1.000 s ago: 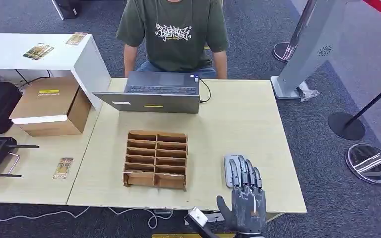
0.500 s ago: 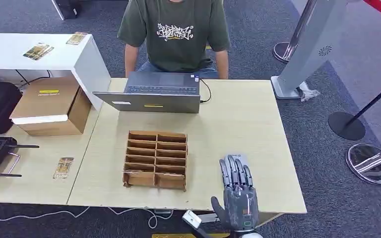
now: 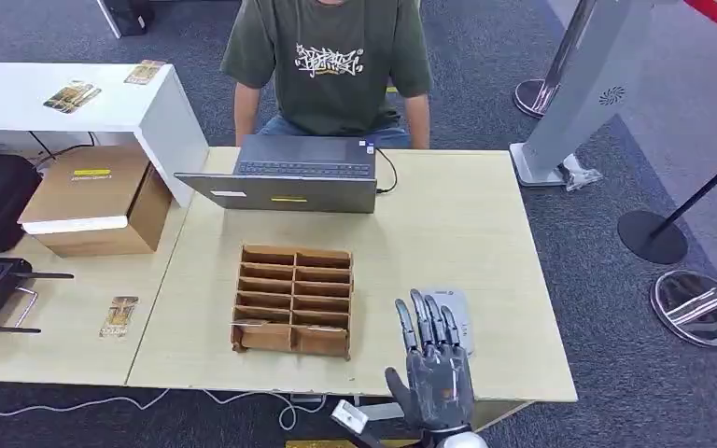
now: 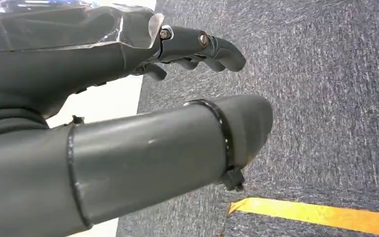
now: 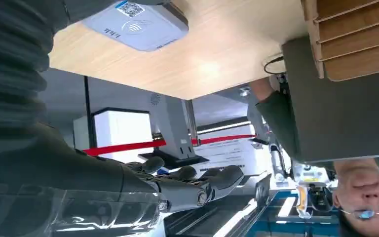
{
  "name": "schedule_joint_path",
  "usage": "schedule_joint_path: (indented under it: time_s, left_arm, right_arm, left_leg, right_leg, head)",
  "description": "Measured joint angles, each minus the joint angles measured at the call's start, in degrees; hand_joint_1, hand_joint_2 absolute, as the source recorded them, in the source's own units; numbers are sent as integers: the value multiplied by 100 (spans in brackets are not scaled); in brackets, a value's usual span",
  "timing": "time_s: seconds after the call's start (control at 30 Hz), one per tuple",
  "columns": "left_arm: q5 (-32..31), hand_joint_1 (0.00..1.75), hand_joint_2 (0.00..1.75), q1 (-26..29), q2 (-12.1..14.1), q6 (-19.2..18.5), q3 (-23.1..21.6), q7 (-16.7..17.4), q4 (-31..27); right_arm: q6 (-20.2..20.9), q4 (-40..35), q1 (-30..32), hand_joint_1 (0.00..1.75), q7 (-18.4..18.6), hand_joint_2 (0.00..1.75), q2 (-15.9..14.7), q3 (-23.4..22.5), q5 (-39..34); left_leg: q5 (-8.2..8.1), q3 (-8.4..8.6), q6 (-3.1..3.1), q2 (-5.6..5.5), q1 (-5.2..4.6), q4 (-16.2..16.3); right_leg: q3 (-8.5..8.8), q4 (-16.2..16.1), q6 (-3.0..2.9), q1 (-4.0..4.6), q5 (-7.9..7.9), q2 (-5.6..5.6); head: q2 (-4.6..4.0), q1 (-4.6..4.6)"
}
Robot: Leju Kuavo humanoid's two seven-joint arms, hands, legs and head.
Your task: Pass the card to the sensor for recognition and then transmit it.
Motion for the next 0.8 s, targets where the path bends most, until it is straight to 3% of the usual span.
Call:
schedule_joint_path:
  time_s: [0.8]
  left_arm:
    - [-535,0,0,-50,-2,15,144,-271,20]
  right_arm:
    - [-2,738,-731,0,-924,175,398,280,-516]
  left_leg:
    - [0,2,0,1,1,0]
  right_leg:
    - [0,0,-1,0,0,2]
  head:
    - [0,-2]
